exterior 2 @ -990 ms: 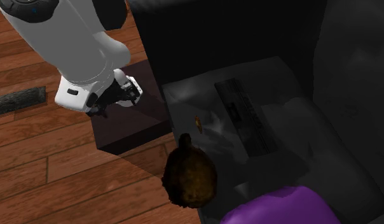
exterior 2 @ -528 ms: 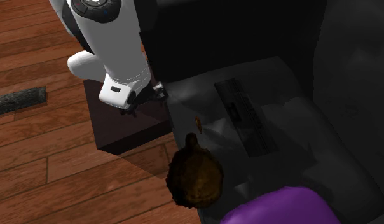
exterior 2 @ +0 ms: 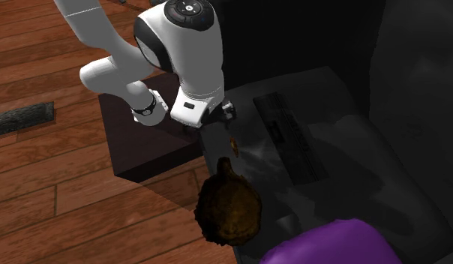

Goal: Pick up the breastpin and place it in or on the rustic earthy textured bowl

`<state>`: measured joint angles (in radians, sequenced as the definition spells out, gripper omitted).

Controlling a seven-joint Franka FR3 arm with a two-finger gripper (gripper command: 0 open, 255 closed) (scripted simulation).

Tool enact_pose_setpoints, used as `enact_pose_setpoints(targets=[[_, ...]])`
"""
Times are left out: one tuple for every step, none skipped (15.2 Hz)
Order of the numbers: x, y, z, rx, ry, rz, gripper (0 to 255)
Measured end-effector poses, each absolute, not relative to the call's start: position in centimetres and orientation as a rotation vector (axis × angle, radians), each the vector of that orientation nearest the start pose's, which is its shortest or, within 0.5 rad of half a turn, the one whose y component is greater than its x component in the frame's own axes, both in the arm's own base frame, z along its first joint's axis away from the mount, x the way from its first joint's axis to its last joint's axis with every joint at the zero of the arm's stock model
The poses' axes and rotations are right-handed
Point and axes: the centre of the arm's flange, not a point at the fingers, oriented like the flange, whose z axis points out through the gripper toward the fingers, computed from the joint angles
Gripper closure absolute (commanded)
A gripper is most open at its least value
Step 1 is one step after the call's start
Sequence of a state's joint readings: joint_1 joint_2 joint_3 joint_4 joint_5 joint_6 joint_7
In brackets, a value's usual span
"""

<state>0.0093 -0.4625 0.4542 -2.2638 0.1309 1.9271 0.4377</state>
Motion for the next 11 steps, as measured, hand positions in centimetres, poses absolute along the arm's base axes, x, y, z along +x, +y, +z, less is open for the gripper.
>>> enact_pose_setpoints(targets=[[38.3,23.2,52.4,-3.161,0.093,-0.188,0],[38.5,24.3,52.1,-3.157,0.108,-0.201,0],[38.9,25.7,52.1,-3.153,0.123,-0.215,0],[39.3,26.7,52.0,-3.148,0.136,-0.225,0],[39.5,27.2,51.7,-3.146,0.143,-0.229,0],[39.8,27.3,51.2,-3.144,0.146,-0.232,0],[39.8,27.5,50.8,-3.144,0.149,-0.233,0],[39.8,27.4,50.2,-3.143,0.149,-0.234,0],[39.9,27.3,49.7,-3.143,0.150,-0.234,0],[40.1,27.4,49.2,-3.143,0.150,-0.234,0],[40.2,27.5,48.7,-3.143,0.151,-0.234,0]])
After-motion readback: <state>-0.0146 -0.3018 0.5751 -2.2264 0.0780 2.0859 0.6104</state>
